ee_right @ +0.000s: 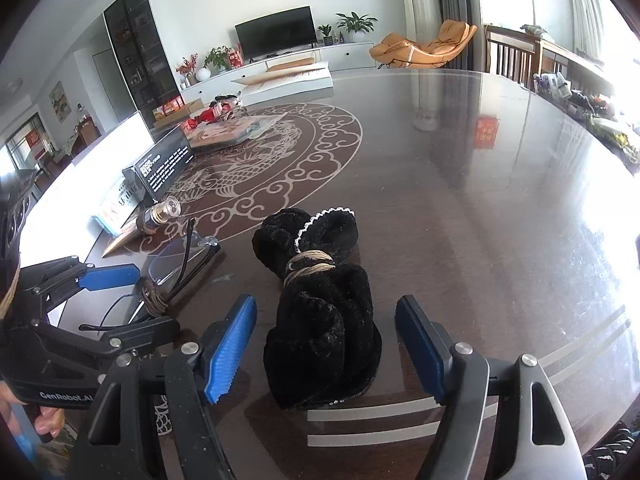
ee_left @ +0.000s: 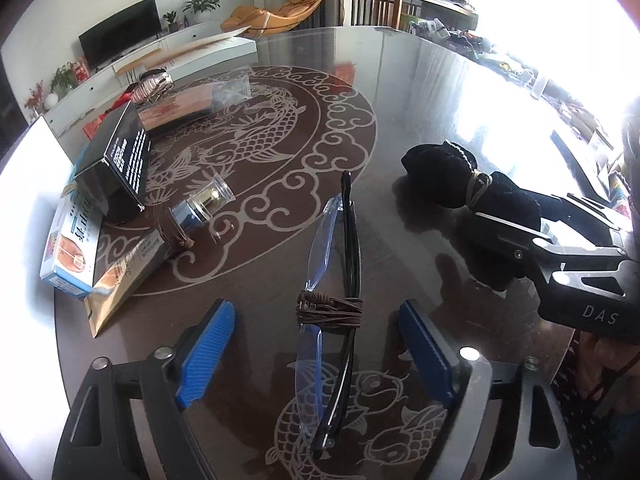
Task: Organize objects
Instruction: 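Carry the glasses and black pouches over the cardboard box and open both grippers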
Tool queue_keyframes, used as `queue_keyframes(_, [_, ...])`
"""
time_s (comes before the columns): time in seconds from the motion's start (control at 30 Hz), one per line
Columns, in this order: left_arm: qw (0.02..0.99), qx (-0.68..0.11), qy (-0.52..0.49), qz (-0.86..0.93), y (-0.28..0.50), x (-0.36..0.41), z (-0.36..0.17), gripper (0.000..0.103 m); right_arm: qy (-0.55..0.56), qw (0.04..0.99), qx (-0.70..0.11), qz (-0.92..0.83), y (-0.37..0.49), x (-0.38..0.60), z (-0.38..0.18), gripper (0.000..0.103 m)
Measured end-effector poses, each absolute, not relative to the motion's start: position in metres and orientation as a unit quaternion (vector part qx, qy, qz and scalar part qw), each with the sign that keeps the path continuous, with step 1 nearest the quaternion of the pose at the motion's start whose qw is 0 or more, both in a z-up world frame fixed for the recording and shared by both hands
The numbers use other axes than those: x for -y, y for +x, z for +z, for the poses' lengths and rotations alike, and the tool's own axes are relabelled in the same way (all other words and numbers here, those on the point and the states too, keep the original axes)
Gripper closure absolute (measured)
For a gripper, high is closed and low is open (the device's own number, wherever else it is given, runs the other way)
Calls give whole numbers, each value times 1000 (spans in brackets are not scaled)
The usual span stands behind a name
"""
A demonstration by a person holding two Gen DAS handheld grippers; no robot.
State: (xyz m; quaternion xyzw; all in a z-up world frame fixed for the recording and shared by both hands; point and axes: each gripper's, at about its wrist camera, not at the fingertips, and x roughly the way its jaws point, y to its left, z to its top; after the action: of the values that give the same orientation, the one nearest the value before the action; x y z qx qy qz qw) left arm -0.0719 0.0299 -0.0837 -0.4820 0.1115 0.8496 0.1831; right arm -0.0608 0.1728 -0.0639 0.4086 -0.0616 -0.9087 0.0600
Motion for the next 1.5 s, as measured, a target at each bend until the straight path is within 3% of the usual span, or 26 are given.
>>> queue_keyframes(0.07, [174,-107,-484,851,-73,-26,-86,0,409,60,60,-909,-61,-173,-64,29])
queue_keyframes(0.6, [188,-108,-499,839,-75,-28,-87,1,409,60,57,-909,-61,-170,-64,27])
queue_keyframes(0.63, [196,-110,-490,843,-72,-29,-85,14,409,60,57,-909,-61,-170,-64,27])
queue_keyframes(0.67, [202,-115,-479,846,-68,-30,-82,40,409,60,57,-909,-61,-170,-64,27])
queue_keyframes(0.73, [214,-121,-471,847,-65,-34,-77,76,409,60,58,-909,-62,-170,-64,27])
queue_keyframes(0.93, [227,-91,-468,849,-63,-29,-76,77,456,79,52,-885,-80,-165,-57,25])
queue_keyframes(1.07, [234,-56,-460,855,-56,-22,-73,77,487,95,-26,-868,-103,-141,-53,23])
queue_keyframes(1.1, [236,-45,-457,857,-51,-19,-69,77,492,98,-42,-864,-108,-136,-55,31])
queue_keyframes(1.13, [238,-32,-454,858,-49,-15,-65,77,503,94,-57,-857,-113,-133,-59,62])
queue_keyframes(1.17, [240,-20,-449,861,-47,-10,-59,77,498,94,-64,-860,-114,-132,-58,69])
queue_keyframes(1.5, [229,80,-363,900,-12,84,42,77,480,197,92,-850,-99,-136,9,71])
